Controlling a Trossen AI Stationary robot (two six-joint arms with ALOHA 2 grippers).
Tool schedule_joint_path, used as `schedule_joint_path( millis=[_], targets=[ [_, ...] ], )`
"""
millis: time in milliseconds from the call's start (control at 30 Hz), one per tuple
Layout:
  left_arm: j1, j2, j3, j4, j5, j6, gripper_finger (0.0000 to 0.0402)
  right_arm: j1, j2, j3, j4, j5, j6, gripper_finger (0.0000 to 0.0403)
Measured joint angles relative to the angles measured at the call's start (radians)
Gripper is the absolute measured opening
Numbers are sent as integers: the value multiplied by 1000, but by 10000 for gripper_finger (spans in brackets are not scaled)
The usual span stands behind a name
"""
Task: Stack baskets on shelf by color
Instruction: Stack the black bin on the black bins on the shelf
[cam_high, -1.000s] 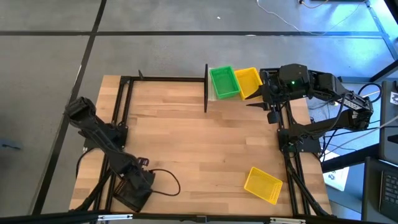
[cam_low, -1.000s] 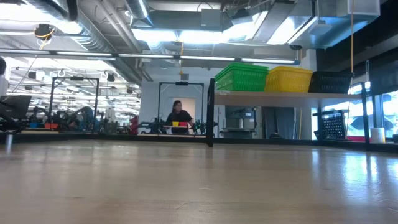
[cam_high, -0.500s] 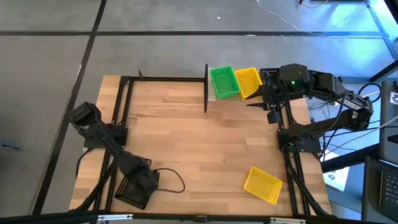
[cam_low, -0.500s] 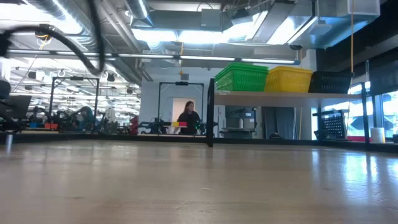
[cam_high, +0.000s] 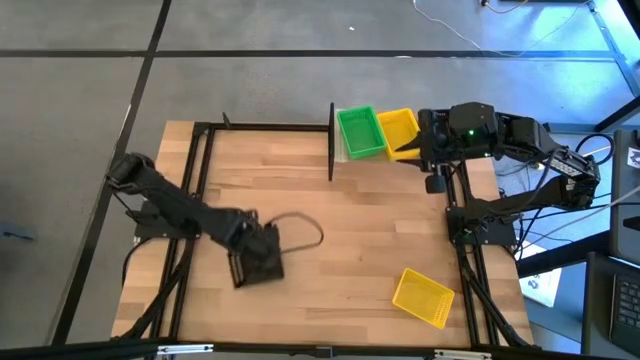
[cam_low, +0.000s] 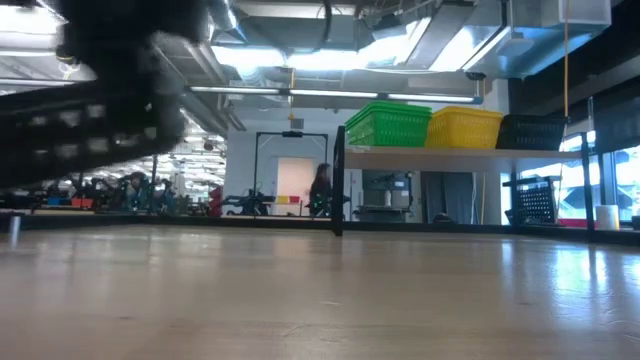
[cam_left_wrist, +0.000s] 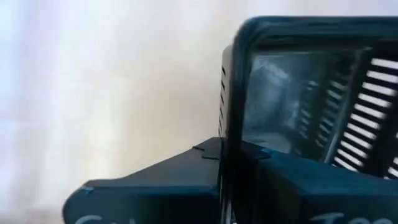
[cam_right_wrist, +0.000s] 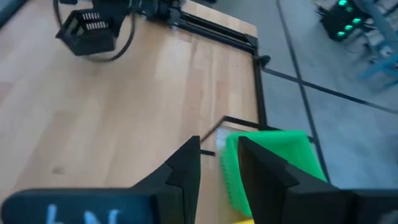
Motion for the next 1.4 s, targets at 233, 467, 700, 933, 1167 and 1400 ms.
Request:
schedule_joint_path(
  millis=[233, 467, 700, 933, 1167, 1400],
  targets=[
    [134, -11, 249, -292, -446, 2, 0, 0, 11, 0, 27, 57, -1, 108],
    [242, -11, 401, -266, -841, 90, 0, 5, 75, 0, 109, 58, -46, 108],
    [313, -10, 466, -158, -1087, 222, 0, 38, 158, 0, 338, 158, -167, 108],
    [373, -9, 468, 68, -1141, 386, 0, 54, 252, 0, 603, 170, -187, 108],
    [401, -9, 468, 225, -1143, 528, 0, 54, 343, -1, 715, 170, -195, 108],
    [415, -9, 468, 251, -1144, 580, 0, 54, 388, -1, 798, 170, -203, 108]
  ],
)
